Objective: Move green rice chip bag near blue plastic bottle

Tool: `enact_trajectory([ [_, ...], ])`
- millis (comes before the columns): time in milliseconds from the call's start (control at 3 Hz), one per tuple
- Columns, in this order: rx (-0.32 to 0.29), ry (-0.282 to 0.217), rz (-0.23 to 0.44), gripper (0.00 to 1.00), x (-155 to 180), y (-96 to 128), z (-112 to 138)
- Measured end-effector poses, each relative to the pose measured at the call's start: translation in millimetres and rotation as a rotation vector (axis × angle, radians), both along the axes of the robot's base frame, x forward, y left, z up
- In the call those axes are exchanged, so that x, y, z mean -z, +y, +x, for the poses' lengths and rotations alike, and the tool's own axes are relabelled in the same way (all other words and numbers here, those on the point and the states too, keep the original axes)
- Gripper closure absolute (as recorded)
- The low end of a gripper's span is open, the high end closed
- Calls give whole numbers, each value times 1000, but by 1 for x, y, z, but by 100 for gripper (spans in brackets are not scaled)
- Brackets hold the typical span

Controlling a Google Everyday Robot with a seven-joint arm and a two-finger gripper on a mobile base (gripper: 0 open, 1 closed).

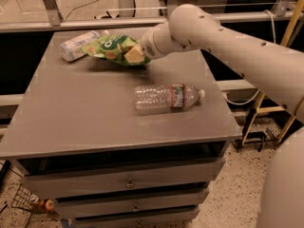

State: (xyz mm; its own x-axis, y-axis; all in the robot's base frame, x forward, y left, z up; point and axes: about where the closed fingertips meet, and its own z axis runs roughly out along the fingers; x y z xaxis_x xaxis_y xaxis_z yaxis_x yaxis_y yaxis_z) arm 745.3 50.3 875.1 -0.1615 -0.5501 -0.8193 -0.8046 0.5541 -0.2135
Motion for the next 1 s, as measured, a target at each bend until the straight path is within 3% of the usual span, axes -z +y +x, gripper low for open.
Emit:
enact_trajectory([
  [333, -4, 2, 0, 43, 1, 3, 0],
  [1000, -9, 5, -1, 0, 3, 6, -1],
])
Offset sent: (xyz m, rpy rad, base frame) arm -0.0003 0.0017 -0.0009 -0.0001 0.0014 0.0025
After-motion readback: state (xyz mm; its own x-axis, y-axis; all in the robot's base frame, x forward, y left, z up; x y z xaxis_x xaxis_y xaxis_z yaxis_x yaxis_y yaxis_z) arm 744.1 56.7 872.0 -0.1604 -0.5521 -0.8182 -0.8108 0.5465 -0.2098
